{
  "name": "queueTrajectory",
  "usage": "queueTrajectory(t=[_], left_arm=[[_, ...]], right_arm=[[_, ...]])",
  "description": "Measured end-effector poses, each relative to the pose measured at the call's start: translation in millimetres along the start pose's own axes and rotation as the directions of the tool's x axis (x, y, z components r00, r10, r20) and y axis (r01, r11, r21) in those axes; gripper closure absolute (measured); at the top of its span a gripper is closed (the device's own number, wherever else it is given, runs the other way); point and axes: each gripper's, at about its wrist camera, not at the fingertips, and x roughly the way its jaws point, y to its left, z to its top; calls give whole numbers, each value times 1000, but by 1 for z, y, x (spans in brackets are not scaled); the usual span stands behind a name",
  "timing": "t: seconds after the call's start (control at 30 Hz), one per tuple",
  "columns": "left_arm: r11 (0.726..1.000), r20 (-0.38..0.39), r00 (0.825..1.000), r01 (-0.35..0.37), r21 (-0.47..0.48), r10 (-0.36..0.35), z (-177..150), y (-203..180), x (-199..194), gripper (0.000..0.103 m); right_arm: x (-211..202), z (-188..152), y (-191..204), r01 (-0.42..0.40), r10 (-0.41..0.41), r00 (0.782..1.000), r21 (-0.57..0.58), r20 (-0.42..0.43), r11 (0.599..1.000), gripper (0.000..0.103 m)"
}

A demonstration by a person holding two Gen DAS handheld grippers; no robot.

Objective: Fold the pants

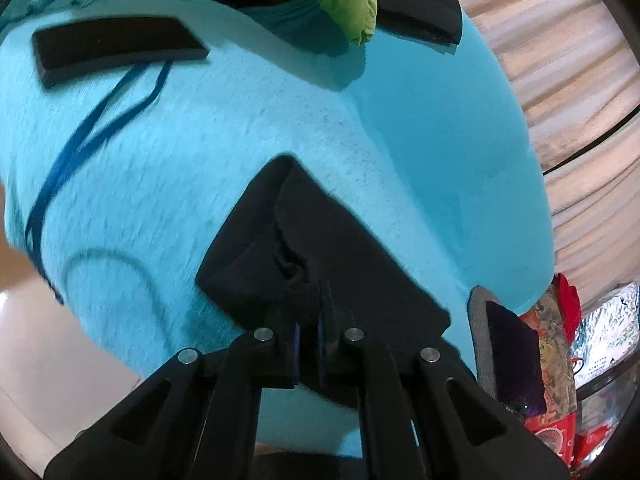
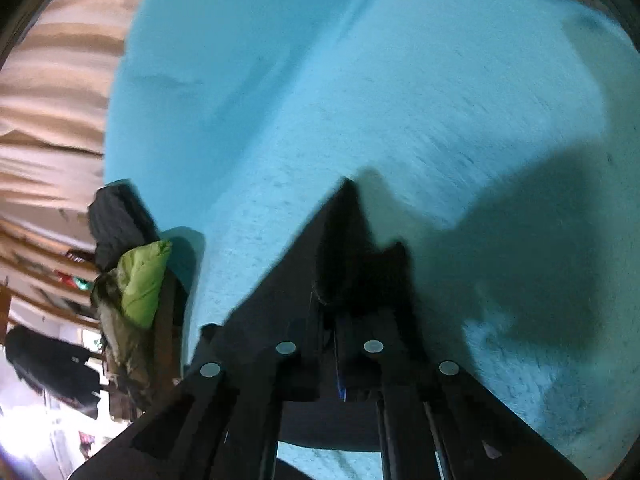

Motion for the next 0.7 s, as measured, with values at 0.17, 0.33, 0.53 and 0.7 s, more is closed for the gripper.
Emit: queueTrajectory(t=[0.17,0.33,0.53,0.7], left_arm=[[999,-16,999,48,9,-47,78,-54,14,100],[993,-91,990,109,-36,-112,130,-85,52,100],[997,-139,988,60,-39,-65,112,-57,63,100],[998,-189,980,63,-17,-65,91,-22,49,100]], right_arm=[[-6,42,40,-108,108,991,-6,73,994,100],[-20,69,85,-200,210,958,-69,193,977,100],[-26,41,76,-160,179,968,-116,176,980,100],[-37,6,40,-83,100,987,-133,126,988,100]])
